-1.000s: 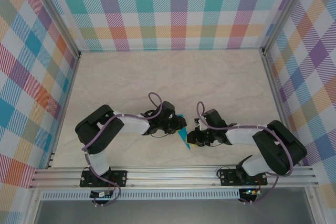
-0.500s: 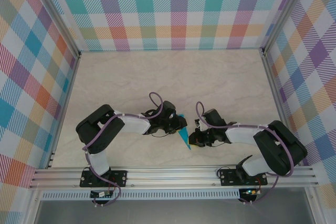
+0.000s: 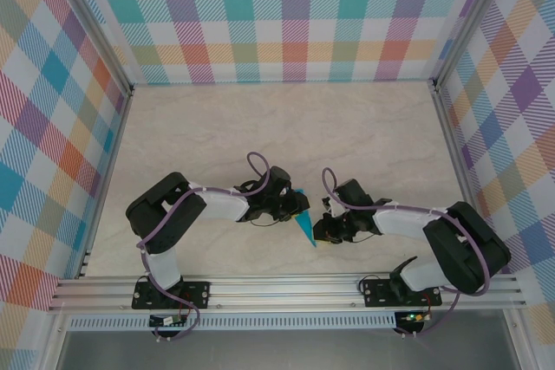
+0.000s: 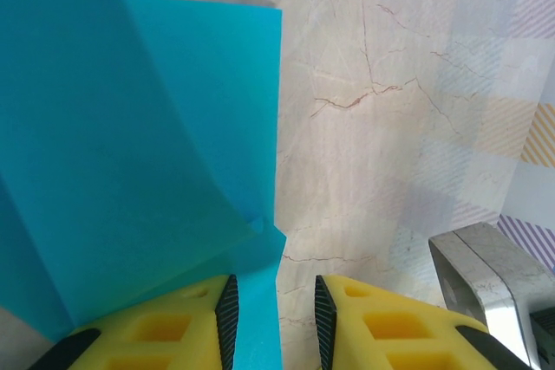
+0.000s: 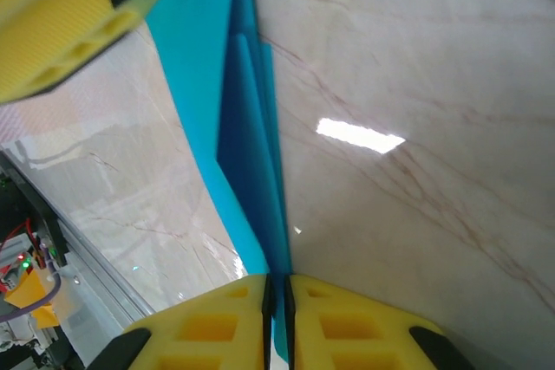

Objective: Fold a paper plane with a square sheet of paper (pick it up from the middle)
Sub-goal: Perform the fifth fold on the wing at the bottom-center of the table.

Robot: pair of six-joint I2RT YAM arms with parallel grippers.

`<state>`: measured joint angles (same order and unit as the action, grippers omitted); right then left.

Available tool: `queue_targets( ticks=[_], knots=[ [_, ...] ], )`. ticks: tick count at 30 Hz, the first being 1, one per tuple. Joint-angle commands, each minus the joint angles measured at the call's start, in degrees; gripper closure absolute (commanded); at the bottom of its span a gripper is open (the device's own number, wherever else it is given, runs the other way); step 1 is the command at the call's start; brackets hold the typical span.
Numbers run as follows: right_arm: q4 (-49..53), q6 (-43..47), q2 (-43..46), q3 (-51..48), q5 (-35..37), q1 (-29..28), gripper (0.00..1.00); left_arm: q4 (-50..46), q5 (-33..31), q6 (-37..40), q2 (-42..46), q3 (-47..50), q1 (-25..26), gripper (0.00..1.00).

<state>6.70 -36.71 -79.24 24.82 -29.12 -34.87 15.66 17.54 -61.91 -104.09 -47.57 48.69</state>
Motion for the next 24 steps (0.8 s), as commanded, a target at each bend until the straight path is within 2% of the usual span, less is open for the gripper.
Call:
queue_targets(
  ticks=[1,7,14,20,24],
  knots=[
    [8.97,2.33,1.33,0.53,1.91,-0.62,0.87,-3.62,-0.76,0.66,-1.88,-0.46,0.45,0.68],
    [14.09,2.6,0.25,2.86,5.41,-1.6,0.88,-3.62,-0.67,0.66,-2.06,-0.57,0.54,0.68],
    [14.72,-1.11,11.86,4.62,9.13,-1.52,0.86,-3.88,-0.38,0.85,-1.95,-0.4,0.53,0.68],
    [-3.37,-8.55,9.29,3.07,-2.8,-1.43,0.88,-3.88,-0.23,0.93,-2.0,0.0,0.61,0.69],
    [-7.44,-9.77,4.01,4.42,-5.01,-1.43,0.89,-3.88,-0.19,0.83,-2.22,-0.12,0.53,0.69]
  ],
)
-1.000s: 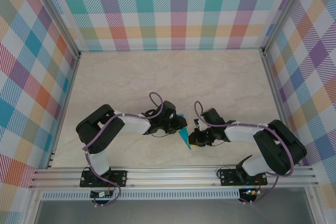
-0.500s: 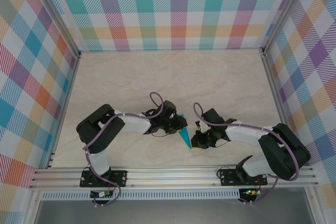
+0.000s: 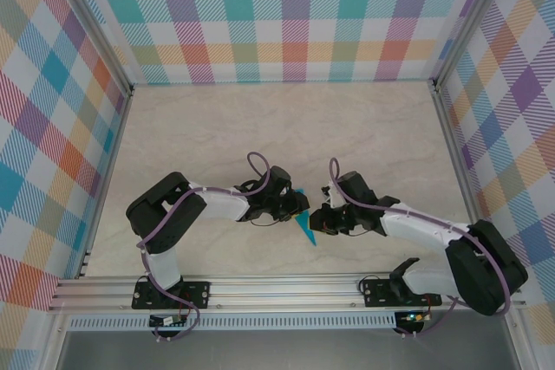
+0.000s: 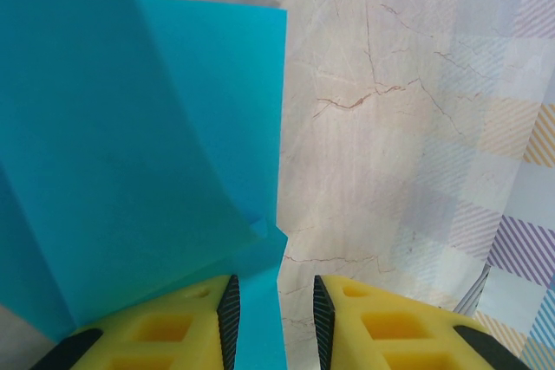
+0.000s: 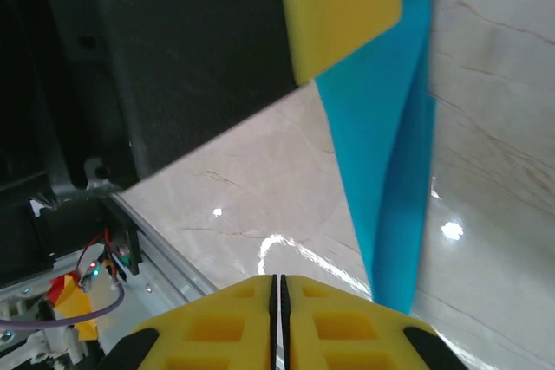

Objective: Fold a paper plane with a square sheet of paper (pick it up from the middle)
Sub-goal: Perform the fifth fold on the wing at the bottom-center of the table.

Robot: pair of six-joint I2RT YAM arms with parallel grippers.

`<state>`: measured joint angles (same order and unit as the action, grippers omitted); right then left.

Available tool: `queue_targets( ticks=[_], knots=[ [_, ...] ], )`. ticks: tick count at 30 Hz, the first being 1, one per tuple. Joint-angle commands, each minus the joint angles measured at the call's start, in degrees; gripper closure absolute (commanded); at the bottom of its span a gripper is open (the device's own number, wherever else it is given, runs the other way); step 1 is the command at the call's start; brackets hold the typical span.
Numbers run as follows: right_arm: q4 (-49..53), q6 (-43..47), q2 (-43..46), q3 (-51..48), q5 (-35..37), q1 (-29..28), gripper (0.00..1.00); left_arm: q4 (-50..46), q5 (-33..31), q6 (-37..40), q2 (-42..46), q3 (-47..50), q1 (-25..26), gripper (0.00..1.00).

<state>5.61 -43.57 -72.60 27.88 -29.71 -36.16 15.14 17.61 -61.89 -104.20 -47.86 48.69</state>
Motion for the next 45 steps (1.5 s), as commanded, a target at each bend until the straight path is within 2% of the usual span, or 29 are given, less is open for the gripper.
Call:
queue_targets(
  ticks=[1,8,14,25,31,34,37,40,45],
  knots=[
    [-7.03,-2.96,-3.6,1.38,-4.69,-0.14,0.88,-3.37,-0.26,0.78,-2.14,0.09,0.57,0.69],
    [-8.66,-2.18,-11.58,-0.08,-4.48,-0.14,0.9,-3.45,-0.2,0.72,-2.39,-0.03,0.6,0.69],
    [-6.35,-0.61,-12.84,-2.65,-1.96,-0.18,0.9,-3.61,-0.47,0.76,-2.28,0.4,0.54,0.69],
    [1.51,1.59,-9.62,-2.67,2.1,-0.16,0.89,-3.97,-0.55,0.89,-2.41,0.33,0.59,0.69],
    [3.34,2.64,-5.54,-5.2,1.53,-0.14,0.88,-4.08,-0.63,0.76,-2.63,0.27,0.58,0.69],
    [6.4,4.36,-5.6,-5.03,1.92,-0.18,0.91,-4.06,-0.51,0.8,-2.83,-0.03,0.54,0.69],
    [6.44,4.07,-2.28,-4.56,1.13,-0.14,0.91,-4.06,-0.33,0.81,-2.94,-0.07,0.54,0.69],
    [9.25,3.42,2.55,-2.25,3.62,-0.18,0.89,-4.22,-0.47,0.8,-2.77,-0.07,0.58,0.69],
    [5.72,1.29,4.69,0.35,2.72,-0.66,0.88,-4.33,-0.47,0.75,-2.99,-0.11,0.62,0.69]
  ],
)
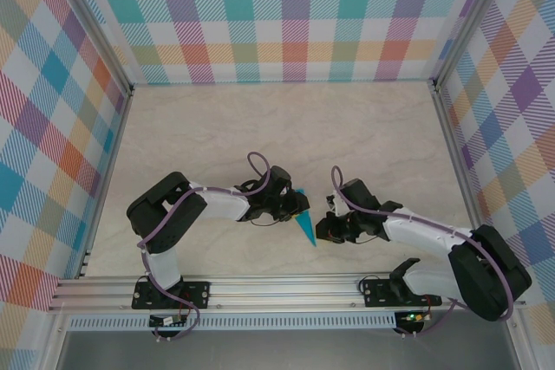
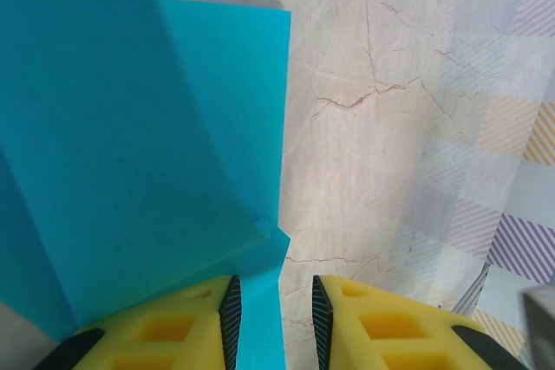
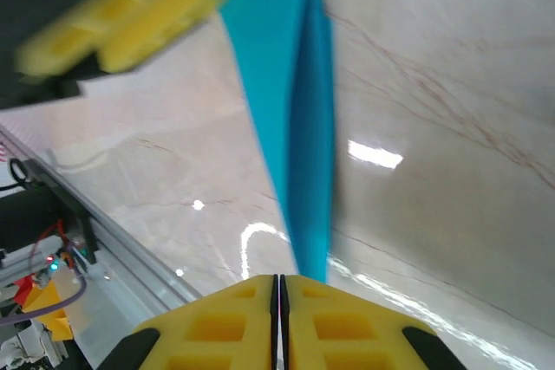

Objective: Fold a paper plane with a square sheet of paper (pick it up from the middle)
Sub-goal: Perform the fifth fold on the wing at the bottom-center of the table.

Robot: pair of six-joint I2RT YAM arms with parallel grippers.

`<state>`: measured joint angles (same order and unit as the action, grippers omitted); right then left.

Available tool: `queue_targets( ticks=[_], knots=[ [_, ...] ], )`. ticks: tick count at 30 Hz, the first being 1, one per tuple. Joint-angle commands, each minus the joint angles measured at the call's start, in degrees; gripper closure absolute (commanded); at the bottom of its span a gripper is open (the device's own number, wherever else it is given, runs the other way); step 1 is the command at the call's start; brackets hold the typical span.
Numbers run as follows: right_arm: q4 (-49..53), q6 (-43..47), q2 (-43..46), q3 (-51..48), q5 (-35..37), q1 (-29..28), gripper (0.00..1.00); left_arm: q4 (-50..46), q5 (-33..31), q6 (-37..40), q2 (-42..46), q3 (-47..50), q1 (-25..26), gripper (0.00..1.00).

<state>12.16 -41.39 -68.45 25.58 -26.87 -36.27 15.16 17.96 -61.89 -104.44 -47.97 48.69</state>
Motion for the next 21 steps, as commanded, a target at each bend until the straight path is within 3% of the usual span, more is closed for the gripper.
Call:
queue_targets(
  ticks=[1,4,12,21],
  knots=[
    [-2.11,-1.21,0.01,2.83,-1.25,-0.64,0.88,-4.3,-0.82,0.72,-2.73,0.02,0.69,0.69],
    [-5.62,-1.71,-4.36,4.44,-4.8,-1.67,0.88,-4.26,-0.73,0.72,-2.76,0.06,0.62,0.69],
    [-2.75,-0.85,-13.11,4.46,1.32,-4.07,0.9,-4.43,-0.69,0.8,-2.69,0.03,0.65,0.69],
    [-0.47,-0.55,-14.16,-0.78,4.81,-4.03,0.9,-4.61,-0.53,1.06,-3.02,0.03,0.64,0.7]
  ],
)
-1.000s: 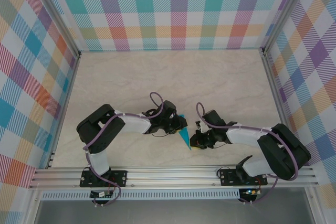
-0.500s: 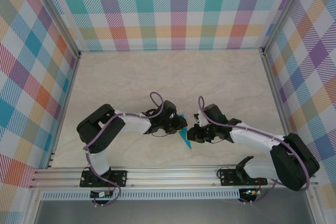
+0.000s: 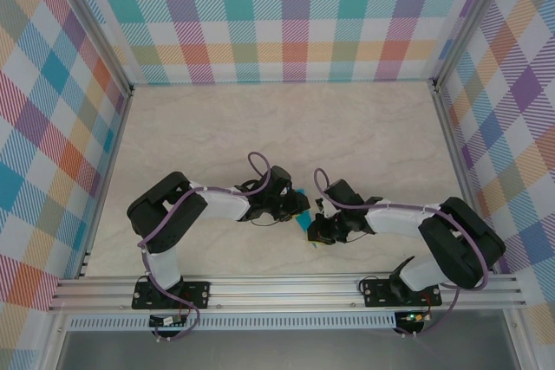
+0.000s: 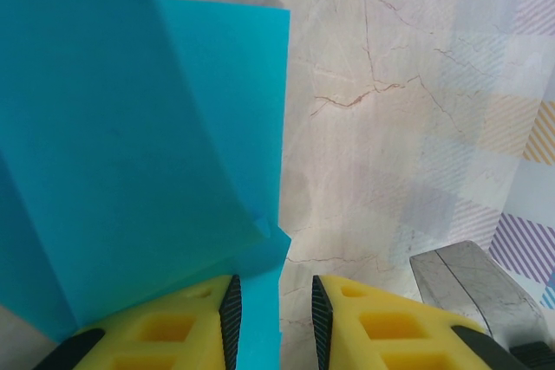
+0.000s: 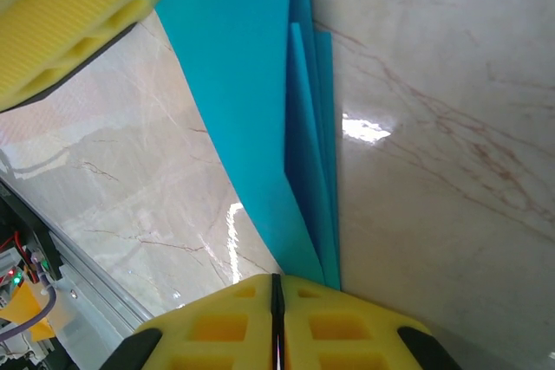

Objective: Fold a paper plane with a square sheet of paper (pick it up from the middle)
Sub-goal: Perform the fifth fold on the wing at the bottom-center of the table.

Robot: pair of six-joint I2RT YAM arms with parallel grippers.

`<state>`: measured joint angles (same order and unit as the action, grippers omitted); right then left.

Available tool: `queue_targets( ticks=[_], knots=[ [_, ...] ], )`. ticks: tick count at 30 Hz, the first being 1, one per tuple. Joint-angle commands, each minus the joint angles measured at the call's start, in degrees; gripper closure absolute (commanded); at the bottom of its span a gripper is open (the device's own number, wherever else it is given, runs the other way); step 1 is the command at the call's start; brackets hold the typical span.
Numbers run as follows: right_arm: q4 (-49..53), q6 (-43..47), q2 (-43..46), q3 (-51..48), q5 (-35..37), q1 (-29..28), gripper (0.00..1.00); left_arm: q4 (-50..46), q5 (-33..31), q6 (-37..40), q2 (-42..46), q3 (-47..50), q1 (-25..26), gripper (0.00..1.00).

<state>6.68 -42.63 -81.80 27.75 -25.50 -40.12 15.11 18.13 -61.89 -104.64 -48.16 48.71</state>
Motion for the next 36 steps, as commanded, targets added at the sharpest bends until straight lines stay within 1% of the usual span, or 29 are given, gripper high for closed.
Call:
queue_targets(
  ticks=[1,6,10,18,26,28,32,34,36],
  knots=[
    [5.17,0.64,-0.46,-3.12,3.36,-0.19,0.9,-4.65,-0.74,0.99,-2.84,0.26,0.68,0.7],
    [5.12,0.43,2.87,-5.01,2.46,-0.14,0.89,-4.92,-0.9,1.07,-2.67,0.47,0.61,0.7],
    [4.73,0.44,4.92,-6.16,0.29,-0.14,0.88,-5.18,-1.07,0.99,-2.76,0.38,0.62,0.7],
    [8.57,0.02,5.31,-7.62,3.72,-0.14,0.89,-4.92,-0.89,0.99,-3.02,0.23,0.68,0.7],
    [10.62,-0.17,11.57,-7.27,1.91,-0.14,0.88,-4.83,-0.96,0.98,-3.04,0.27,0.63,0.7],
    [10.06,-1.05,14.11,-6.95,0.85,-0.14,0.87,-4.67,-0.79,1.05,-3.2,0.36,0.66,0.7],
    [9.4,-3.1,19.75,-4.9,2.23,-0.14,0.85,-4.61,-0.73,1.02,-3.2,0.44,0.71,0.7],
    [6.03,-4.04,21.46,-4.63,2.29,-0.14,0.84,-4.74,-0.77,1.02,-3.2,0.29,0.69,0.7],
    [1.38,-5.6,22.15,-4.7,2.69,-0.14,0.85,-4.74,-0.56,0.98,-3.28,0.12,0.71,0.7]
  ],
)
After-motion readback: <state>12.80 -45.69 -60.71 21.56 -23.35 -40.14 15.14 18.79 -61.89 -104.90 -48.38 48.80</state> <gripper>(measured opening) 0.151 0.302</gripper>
